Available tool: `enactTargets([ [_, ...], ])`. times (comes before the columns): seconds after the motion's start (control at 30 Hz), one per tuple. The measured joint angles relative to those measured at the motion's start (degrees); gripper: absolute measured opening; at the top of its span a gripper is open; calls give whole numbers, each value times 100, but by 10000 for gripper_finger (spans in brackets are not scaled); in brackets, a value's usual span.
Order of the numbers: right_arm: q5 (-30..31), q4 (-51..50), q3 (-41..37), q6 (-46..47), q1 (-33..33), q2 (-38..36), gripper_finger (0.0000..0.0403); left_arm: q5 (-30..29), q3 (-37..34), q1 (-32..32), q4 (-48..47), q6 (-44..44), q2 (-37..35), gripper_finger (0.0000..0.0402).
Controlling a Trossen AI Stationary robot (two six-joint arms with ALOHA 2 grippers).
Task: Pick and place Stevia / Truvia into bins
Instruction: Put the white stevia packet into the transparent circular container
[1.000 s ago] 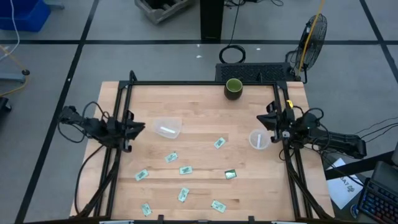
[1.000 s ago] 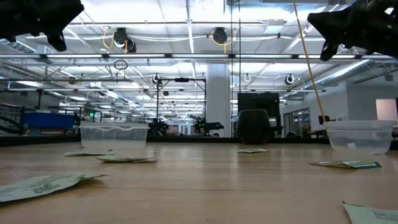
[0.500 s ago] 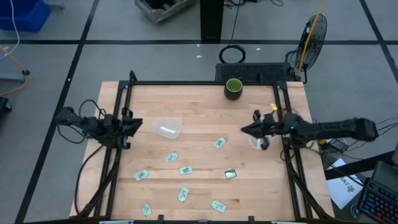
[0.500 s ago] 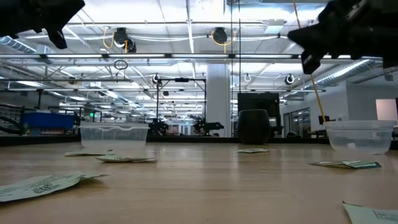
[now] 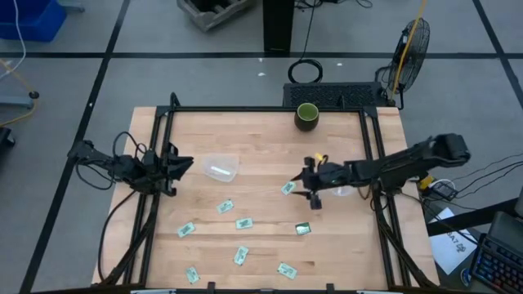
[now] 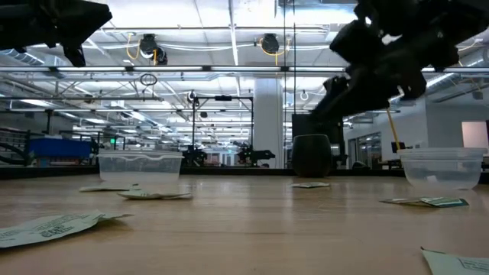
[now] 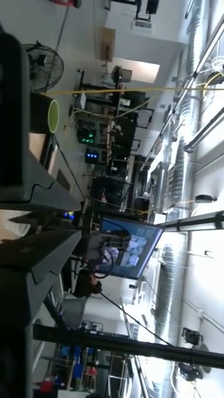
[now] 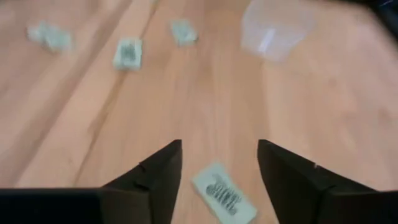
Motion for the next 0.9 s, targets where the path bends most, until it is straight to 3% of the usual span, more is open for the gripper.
enactTargets([
  [0.23, 404, 563, 17, 8, 118, 984, 220, -11, 0, 0, 6, 122, 5, 63],
  [0.47, 425, 1046, 35, 557, 82, 1692, 214, -107, 0, 0, 6, 140, 5, 63],
  [0.9, 871, 361, 726, 1211, 27, 2441, 222, -109, 0, 0, 2, 138, 5, 63],
])
